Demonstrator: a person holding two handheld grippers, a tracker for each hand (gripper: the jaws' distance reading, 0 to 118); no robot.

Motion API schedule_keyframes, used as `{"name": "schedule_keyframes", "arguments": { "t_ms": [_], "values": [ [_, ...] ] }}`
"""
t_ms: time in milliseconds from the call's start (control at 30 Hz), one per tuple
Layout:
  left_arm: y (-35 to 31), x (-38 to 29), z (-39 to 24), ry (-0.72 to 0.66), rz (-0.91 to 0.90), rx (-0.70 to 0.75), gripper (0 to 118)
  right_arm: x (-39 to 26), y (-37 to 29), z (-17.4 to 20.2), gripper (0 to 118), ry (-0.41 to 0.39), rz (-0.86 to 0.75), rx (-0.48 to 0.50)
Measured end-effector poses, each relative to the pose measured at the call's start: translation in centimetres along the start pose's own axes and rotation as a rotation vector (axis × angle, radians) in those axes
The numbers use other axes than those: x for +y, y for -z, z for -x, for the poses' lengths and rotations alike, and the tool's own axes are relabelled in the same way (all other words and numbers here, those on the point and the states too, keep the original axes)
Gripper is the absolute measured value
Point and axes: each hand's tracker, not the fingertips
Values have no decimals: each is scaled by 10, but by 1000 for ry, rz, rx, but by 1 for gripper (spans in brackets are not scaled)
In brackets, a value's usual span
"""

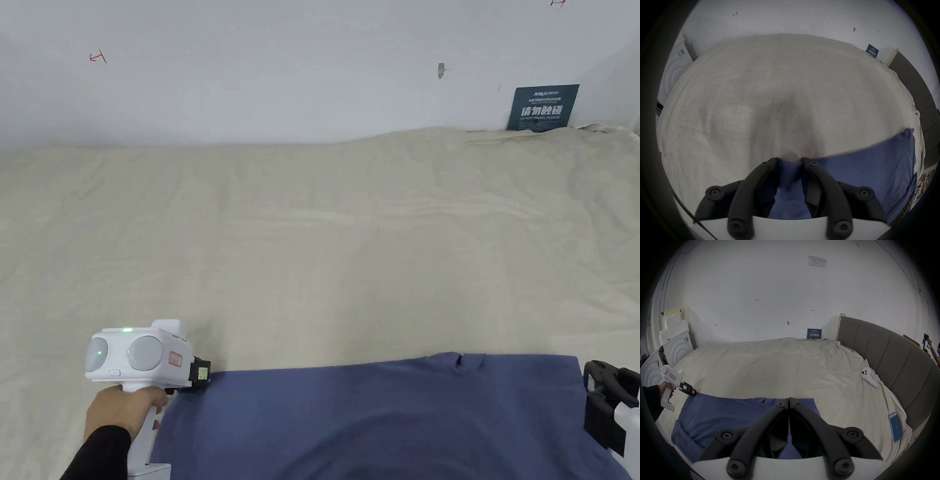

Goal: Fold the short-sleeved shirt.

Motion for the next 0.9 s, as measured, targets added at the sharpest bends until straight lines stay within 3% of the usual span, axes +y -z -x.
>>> {"name": "schedule_keyframes", "arguments": {
  "t_ms": [100,400,533,633,700,767,800,833,867,900],
  "values": [
    [-4,-2,-6,22,-20,0,4,0,0,-3,0,11,4,4],
    [-66,-23,-14,34,-198,-92,1,20,56,-51,0,28,64,-1],
    [-102,-39,-17,51,-244,-109,1,24,101,-65,0,-30,141,-15],
    [-121,-45,-17,45,-268,-119,1,22,132,-72,1,-1,217,12],
    [-130,-47,-16,37,-274,-125,1,17,153,-72,4,-35,246,-5],
    [-137,-49,-16,36,-281,-128,1,11,168,-68,27,-60,284,-9],
    [-139,-49,-16,35,-281,-129,1,7,175,-68,54,-46,312,1],
    [-139,-49,-15,37,-281,-130,1,3,184,-68,73,-37,340,14],
    [-140,-49,-15,39,-282,-128,1,0,190,-67,85,-34,357,12],
    [-141,-50,-15,40,-282,-126,1,-4,197,-69,88,-28,355,15]
  ]
}}
